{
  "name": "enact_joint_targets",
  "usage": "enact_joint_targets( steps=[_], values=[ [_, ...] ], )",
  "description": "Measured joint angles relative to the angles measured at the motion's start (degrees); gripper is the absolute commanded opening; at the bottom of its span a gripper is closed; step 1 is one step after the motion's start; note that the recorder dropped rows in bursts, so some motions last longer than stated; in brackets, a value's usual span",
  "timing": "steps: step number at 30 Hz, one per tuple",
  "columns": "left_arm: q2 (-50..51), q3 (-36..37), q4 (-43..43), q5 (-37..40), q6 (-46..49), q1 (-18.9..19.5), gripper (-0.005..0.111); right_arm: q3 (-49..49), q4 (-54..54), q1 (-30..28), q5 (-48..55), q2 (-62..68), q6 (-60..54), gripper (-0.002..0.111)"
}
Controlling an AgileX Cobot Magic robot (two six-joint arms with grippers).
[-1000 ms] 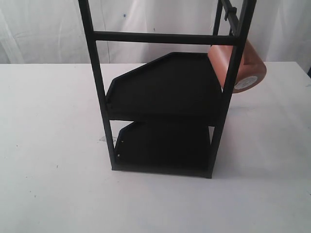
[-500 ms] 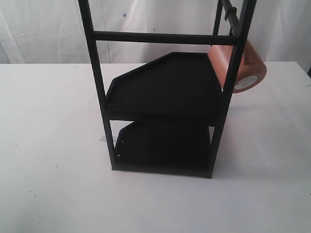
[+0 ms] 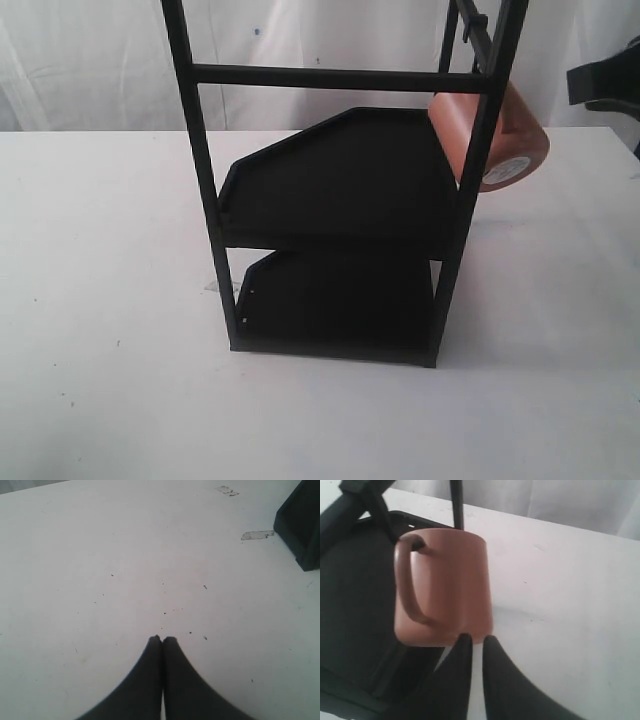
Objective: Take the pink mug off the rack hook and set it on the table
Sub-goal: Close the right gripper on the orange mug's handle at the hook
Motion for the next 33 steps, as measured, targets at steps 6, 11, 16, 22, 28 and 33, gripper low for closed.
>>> enact_joint_targets(
  steps=[6, 11, 16, 22, 28, 33],
  values=[
    [0.0, 0.0, 0.0, 0.0, 0.0, 0.0, 0.001, 0.0, 1.5, 2.2, 0.0, 0.0, -2.5, 0.032],
    [0.0, 0.0, 0.0, 0.0, 0.0, 0.0, 0.001, 0.0, 3.0, 2.5, -1.0, 0.0, -3.2, 0.038],
    [0.0, 0.0, 0.0, 0.0, 0.0, 0.0, 0.001, 0.0, 4.2, 2.5, -5.6, 0.6, -5.1, 0.049],
    [0.0, 0.0, 0.0, 0.0, 0.0, 0.0, 0.001, 0.0, 6.5, 2.5, -7.3, 2.8, -5.7, 0.049],
    [0.0, 0.0, 0.0, 0.0, 0.0, 0.0, 0.001, 0.0, 12.4, 2.5, -5.6, 3.1, -12.1, 0.049],
    [0.0, 0.0, 0.0, 0.0, 0.0, 0.0, 0.001, 0.0, 17.9, 2.5, -4.2, 5.1, -17.7, 0.049]
  ],
)
